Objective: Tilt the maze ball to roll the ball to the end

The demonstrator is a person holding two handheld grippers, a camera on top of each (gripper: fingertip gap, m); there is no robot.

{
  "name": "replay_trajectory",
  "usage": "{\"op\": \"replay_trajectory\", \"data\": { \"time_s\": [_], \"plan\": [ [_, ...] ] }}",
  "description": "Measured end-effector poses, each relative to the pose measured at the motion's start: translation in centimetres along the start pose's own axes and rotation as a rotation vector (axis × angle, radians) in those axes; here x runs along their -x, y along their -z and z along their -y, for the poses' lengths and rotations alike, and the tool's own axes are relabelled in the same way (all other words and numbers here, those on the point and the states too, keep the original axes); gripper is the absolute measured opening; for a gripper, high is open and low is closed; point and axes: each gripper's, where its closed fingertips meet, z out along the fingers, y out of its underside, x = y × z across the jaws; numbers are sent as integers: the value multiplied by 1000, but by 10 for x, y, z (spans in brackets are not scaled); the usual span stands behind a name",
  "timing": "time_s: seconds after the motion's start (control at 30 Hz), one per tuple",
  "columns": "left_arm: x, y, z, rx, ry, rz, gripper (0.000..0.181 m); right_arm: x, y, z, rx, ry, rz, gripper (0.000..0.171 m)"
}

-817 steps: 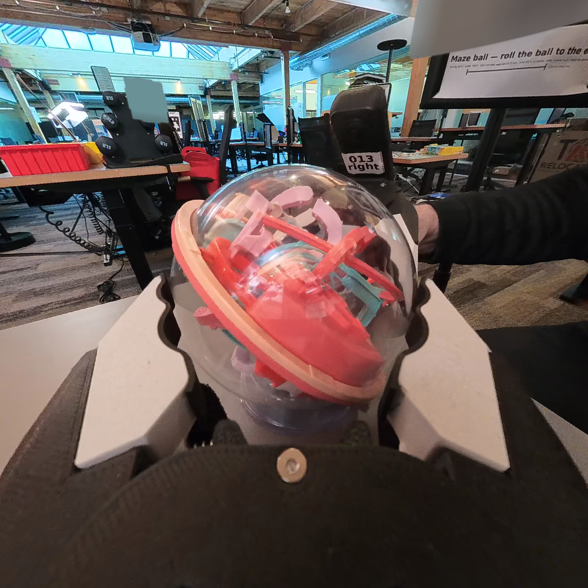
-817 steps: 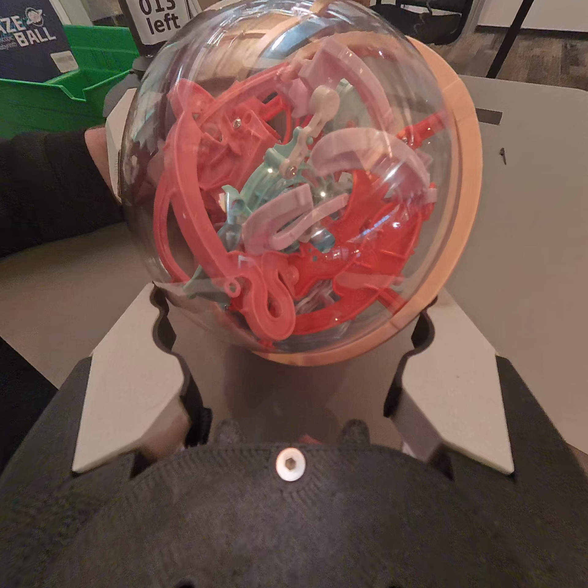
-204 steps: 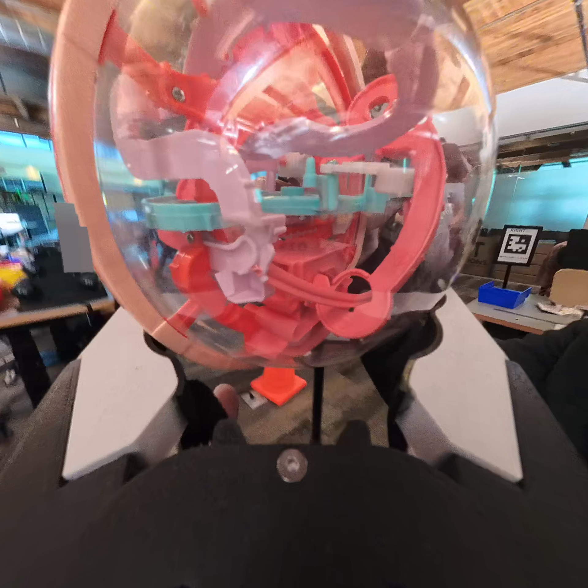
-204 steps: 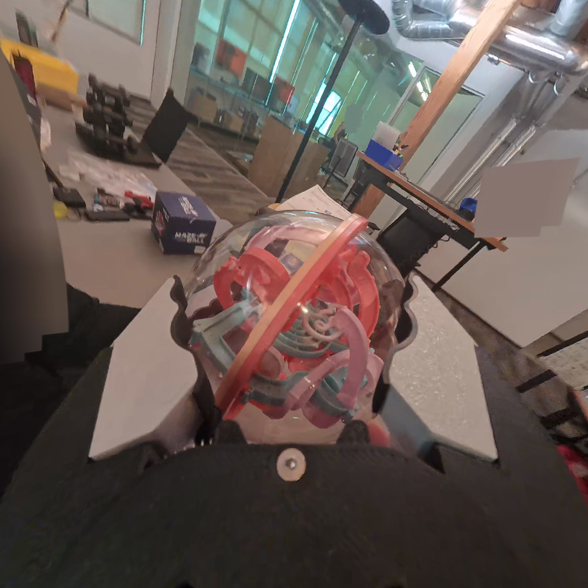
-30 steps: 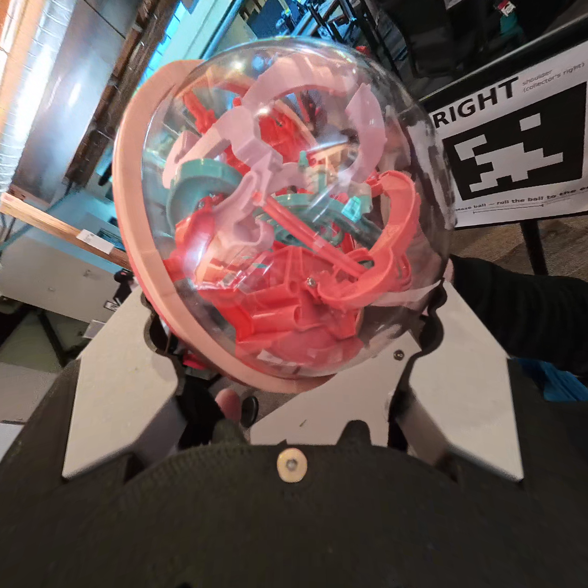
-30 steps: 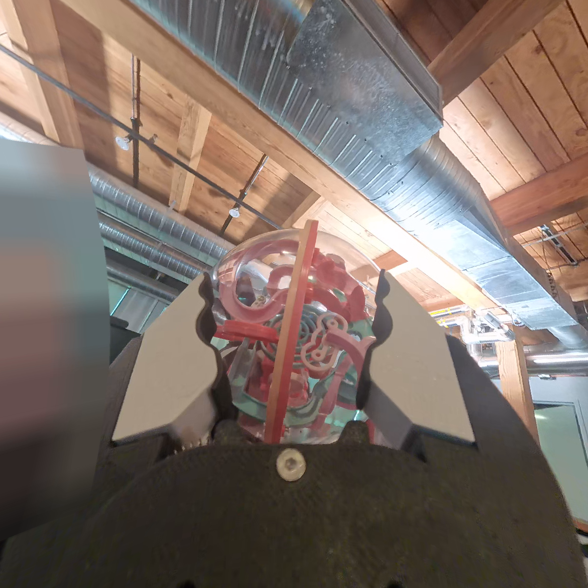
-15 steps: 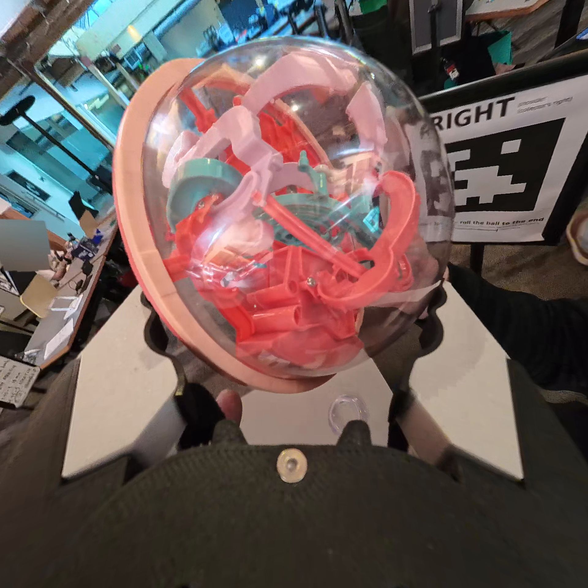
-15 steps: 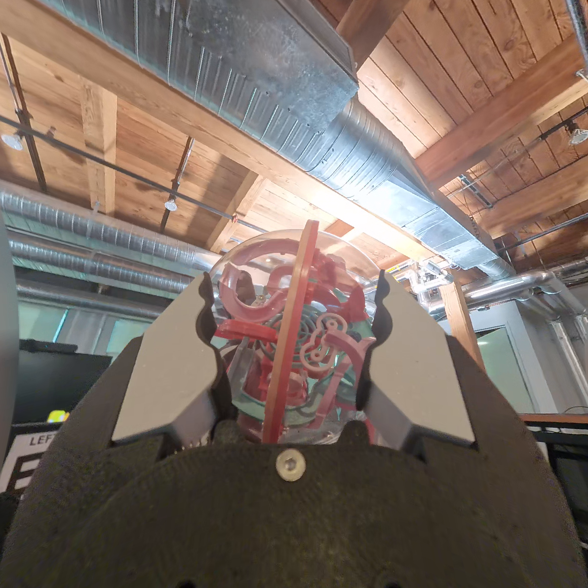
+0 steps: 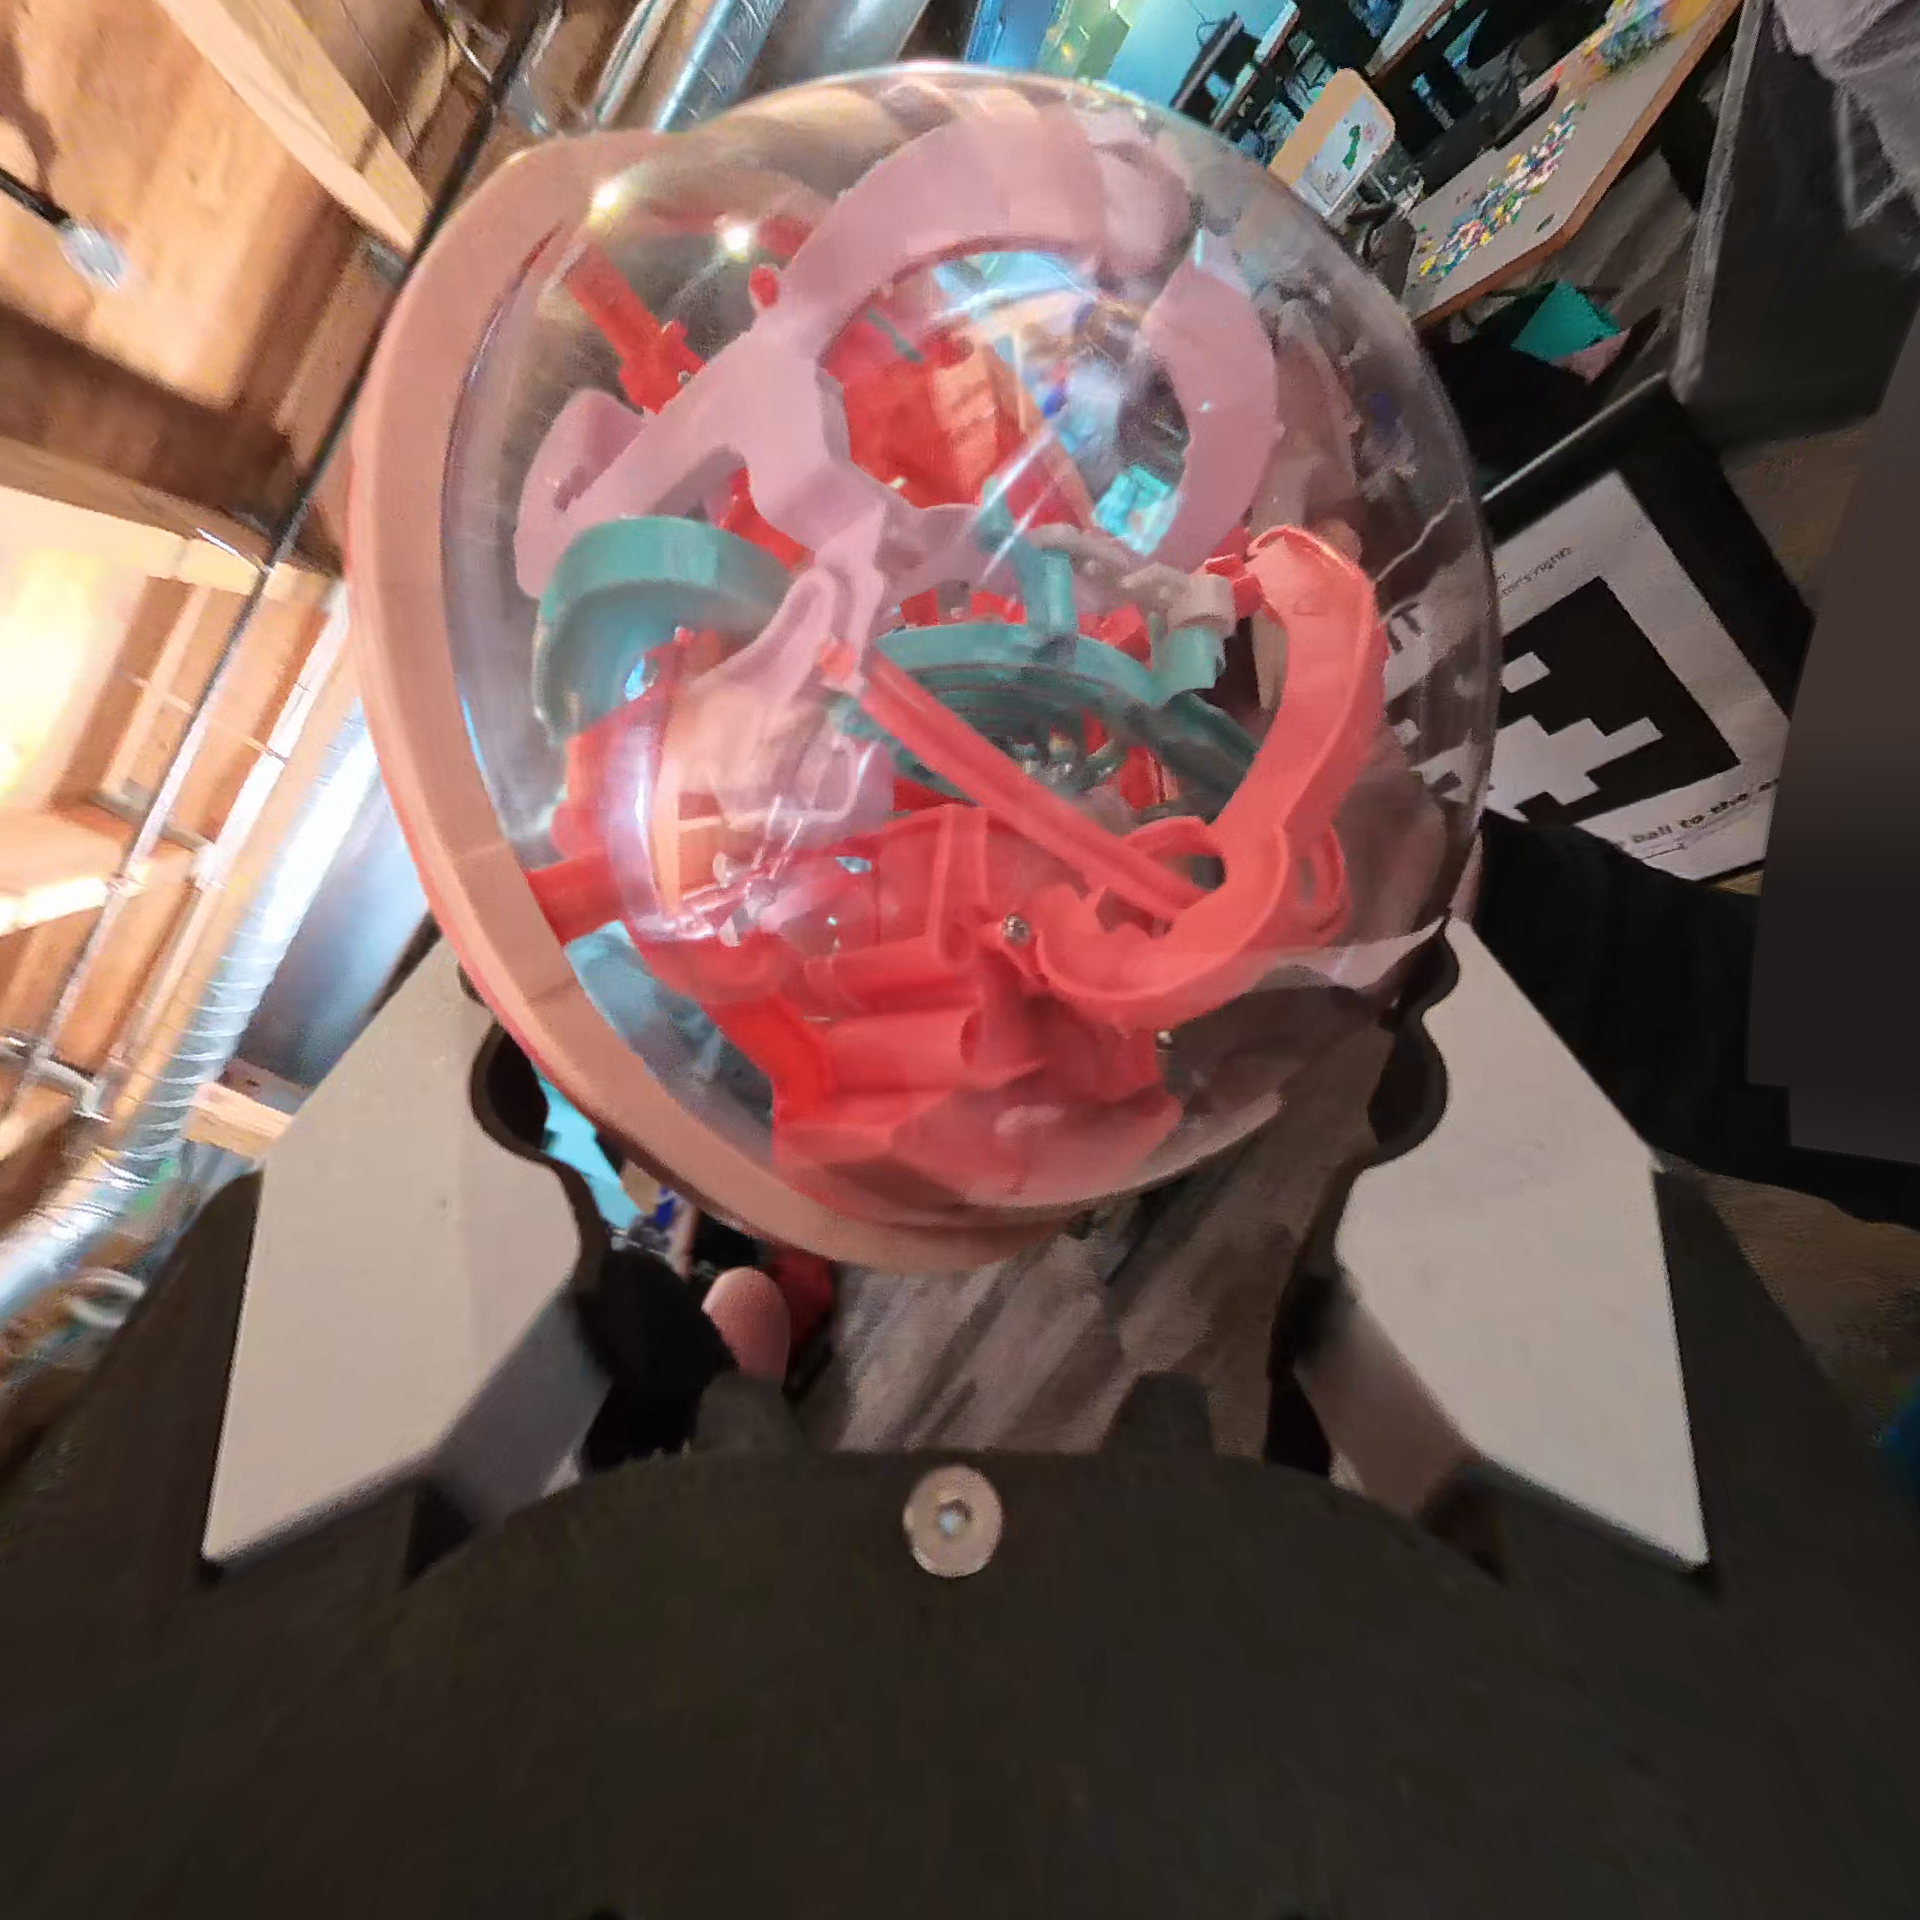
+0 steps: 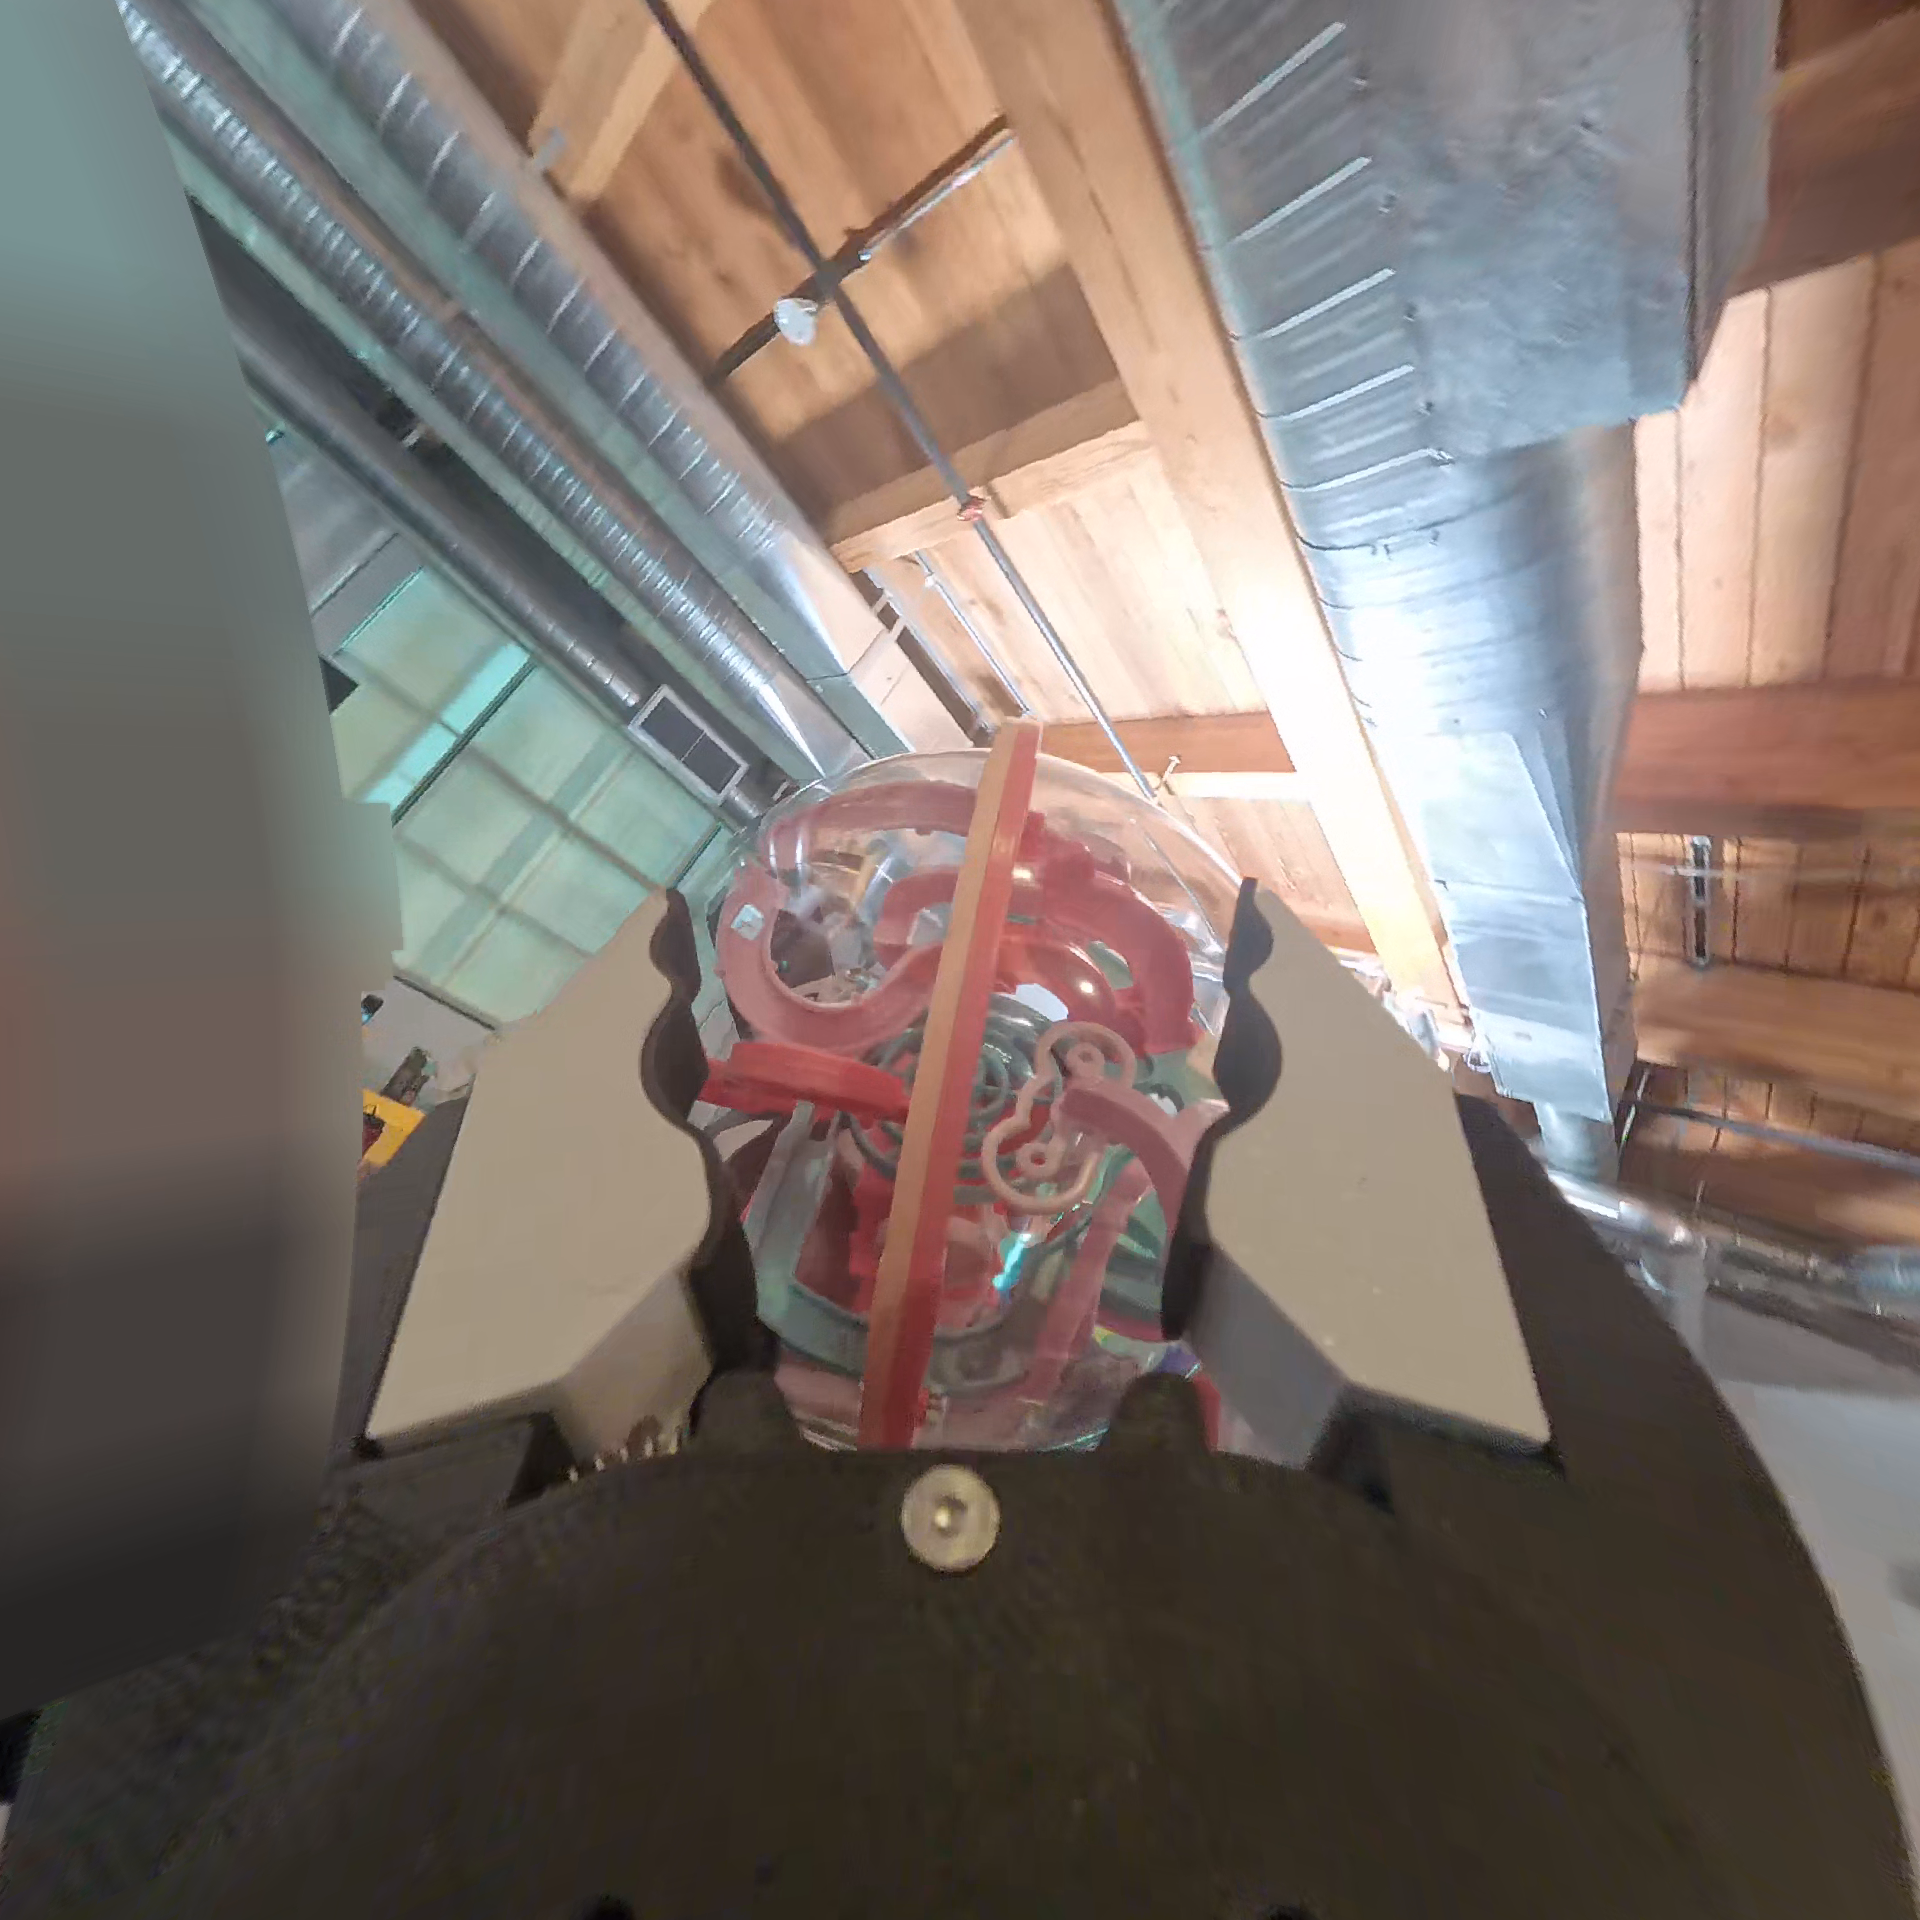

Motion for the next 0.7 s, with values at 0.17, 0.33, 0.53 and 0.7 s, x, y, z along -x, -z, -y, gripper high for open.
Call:
{"op": "replay_trajectory", "data": {
  "time_s": [0.17,0.33,0.53,0.7],
  "plan": [
    [-3,1,4,-15,-21,26,158,0,-1,2,11,-10,11,100],
    [-1,-7,-45,-14,224,21,159,-38,20,-42,81,-208,-125,99],
    [-30,0,-65,-128,327,17,159,-12,36,-64,88,-238,-152,99],
    [-38,14,-36,-199,216,93,158,1,16,-52,137,-181,-83,98]
  ]
}}
